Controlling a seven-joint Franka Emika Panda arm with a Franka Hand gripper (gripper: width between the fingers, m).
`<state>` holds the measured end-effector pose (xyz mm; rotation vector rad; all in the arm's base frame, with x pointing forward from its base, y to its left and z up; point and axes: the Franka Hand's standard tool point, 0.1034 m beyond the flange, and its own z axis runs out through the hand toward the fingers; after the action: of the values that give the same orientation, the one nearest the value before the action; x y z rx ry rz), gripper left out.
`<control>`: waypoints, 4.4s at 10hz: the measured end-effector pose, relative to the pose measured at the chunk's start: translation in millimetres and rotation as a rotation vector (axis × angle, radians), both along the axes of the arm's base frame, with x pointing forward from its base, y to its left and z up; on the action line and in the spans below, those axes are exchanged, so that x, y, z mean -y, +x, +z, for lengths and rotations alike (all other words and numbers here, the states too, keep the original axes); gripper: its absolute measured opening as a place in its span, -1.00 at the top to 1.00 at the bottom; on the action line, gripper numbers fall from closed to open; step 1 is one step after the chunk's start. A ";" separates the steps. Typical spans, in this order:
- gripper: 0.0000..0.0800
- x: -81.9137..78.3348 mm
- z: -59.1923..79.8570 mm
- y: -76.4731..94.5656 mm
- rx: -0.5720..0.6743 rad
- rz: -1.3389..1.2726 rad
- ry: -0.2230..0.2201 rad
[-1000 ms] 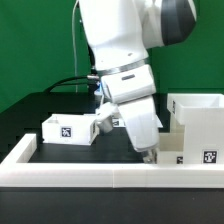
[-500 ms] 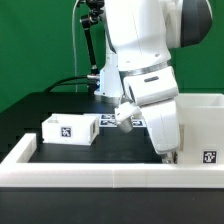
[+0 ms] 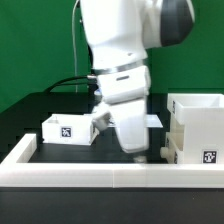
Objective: Assemble drawer
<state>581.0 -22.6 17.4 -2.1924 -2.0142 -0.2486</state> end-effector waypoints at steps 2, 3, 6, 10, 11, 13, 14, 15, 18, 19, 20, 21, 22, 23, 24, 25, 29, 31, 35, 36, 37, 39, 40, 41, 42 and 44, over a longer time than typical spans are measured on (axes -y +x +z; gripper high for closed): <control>-0.62 27.3 3.4 -8.4 -0.004 -0.041 -0.009; -0.62 38.8 8.5 -18.6 -0.009 -0.055 -0.015; -0.62 72.3 35.0 -65.1 -0.004 -0.080 -0.056; -0.62 83.4 35.3 -84.6 -0.014 -0.112 -0.062; -0.62 83.2 34.9 -85.0 -0.030 -0.187 -0.060; -0.62 82.9 34.5 -85.3 -0.054 -0.304 -0.056; -0.62 82.8 34.3 -85.3 -0.067 -0.372 -0.054; -0.62 84.0 34.5 -85.5 -0.070 -0.421 -0.053; -0.62 90.9 37.2 -105.5 -0.039 -0.786 -0.051; -0.62 91.8 34.1 -112.3 -0.056 -0.904 -0.041; -0.62 90.9 31.9 -116.0 -0.068 -0.989 -0.033; -0.62 90.3 31.8 -115.6 -0.079 -1.036 -0.028; -0.62 90.1 31.5 -115.8 -0.090 -1.089 -0.022; -0.62 89.7 31.2 -115.9 -0.104 -1.154 -0.016; -0.62 89.3 31.0 -115.9 -0.117 -1.219 -0.008; -0.62 89.1 30.9 -116.0 -0.128 -1.268 -0.002; -0.62 85.5 22.9 -131.4 -0.166 -1.628 0.042; -0.62 77.0 16.3 -141.3 -0.196 -1.796 0.061; -0.62 72.9 -7.1 -158.8 -0.169 -1.746 0.040; -0.62 71.1 -9.6 -159.6 -0.168 -1.730 0.036; -0.62 67.4 -10.3 -157.9 -0.164 -1.691 0.032; -0.32 62.3 -9.2 -152.3 -0.159 -1.668 0.034; 0.02 58.4 -9.2 -151.5 -0.159 -1.659 0.033; 0.02 57.9 -9.6 -151.7 -0.160 -1.657 0.033; 0.47 58.8 -10.3 -152.4 -0.161 -1.659 0.032; 0.88 61.8 -10.0 -152.4 -0.152 -1.661 0.033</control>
Offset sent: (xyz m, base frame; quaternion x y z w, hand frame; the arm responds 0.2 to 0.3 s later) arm -0.0500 -0.0286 0.0331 0.0000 0.0115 0.0155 0.9998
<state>428.6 -84.4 7.3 -3.0262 0.2875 -0.2226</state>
